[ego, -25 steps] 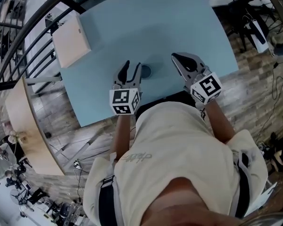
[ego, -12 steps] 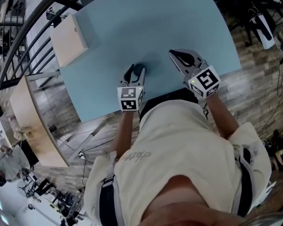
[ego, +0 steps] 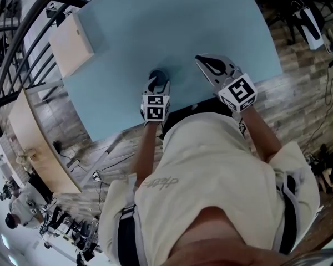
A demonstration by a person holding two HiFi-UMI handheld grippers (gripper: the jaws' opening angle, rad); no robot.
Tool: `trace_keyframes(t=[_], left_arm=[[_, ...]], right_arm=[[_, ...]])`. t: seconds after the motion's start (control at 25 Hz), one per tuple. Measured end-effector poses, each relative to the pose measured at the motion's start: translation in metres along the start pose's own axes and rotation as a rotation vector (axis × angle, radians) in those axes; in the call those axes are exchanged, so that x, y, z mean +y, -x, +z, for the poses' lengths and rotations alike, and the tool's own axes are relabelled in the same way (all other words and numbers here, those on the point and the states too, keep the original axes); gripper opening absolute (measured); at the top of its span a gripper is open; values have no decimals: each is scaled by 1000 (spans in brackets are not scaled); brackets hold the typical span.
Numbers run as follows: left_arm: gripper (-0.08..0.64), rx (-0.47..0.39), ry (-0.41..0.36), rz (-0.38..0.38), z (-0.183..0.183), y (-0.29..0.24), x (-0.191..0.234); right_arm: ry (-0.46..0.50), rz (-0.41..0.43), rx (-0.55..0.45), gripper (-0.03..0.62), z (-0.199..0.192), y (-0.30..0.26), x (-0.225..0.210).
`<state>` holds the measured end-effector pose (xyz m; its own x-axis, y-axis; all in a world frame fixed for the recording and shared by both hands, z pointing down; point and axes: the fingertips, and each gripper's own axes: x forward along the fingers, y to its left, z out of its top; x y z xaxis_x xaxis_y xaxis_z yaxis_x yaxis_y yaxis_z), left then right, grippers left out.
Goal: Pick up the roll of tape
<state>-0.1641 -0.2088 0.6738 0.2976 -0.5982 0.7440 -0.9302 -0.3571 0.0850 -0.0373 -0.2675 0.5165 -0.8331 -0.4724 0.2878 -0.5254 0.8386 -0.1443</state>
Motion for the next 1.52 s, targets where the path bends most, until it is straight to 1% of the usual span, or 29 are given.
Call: trace_keyframes(t=[0.28, 0.52, 0.68, 0.8, 0.92, 1.2, 1.36, 1.52], left_arm=[[192, 115, -33, -12, -30, -33, -8], [184, 209, -106, -11, -43, -46, -11], [137, 254, -148, -13, -49, -48, -14], [82, 287, -188, -10, -53, -50, -11], [69, 315, -208, -11, -54, -52, -10], [64, 308, -179, -14, -51, -51, -10], [57, 271, -140, -15, -43, -47, -12], [57, 215, -106, -2, -27, -38, -7]], right_arm=[[-23, -28, 27, 6, -16, 11, -10], [-38, -31, 24, 6, -20, 12, -17], [-49, -41, 30, 6, -21, 13, -19], [-57, -52, 35, 6, -21, 13, -22], [-69, -59, 41, 5, -27, 15, -26], [-101, -71, 43, 6, -30, 16, -28], [-92, -67, 37, 6, -28, 14, -28], [-81, -56, 34, 6, -24, 10, -23]])
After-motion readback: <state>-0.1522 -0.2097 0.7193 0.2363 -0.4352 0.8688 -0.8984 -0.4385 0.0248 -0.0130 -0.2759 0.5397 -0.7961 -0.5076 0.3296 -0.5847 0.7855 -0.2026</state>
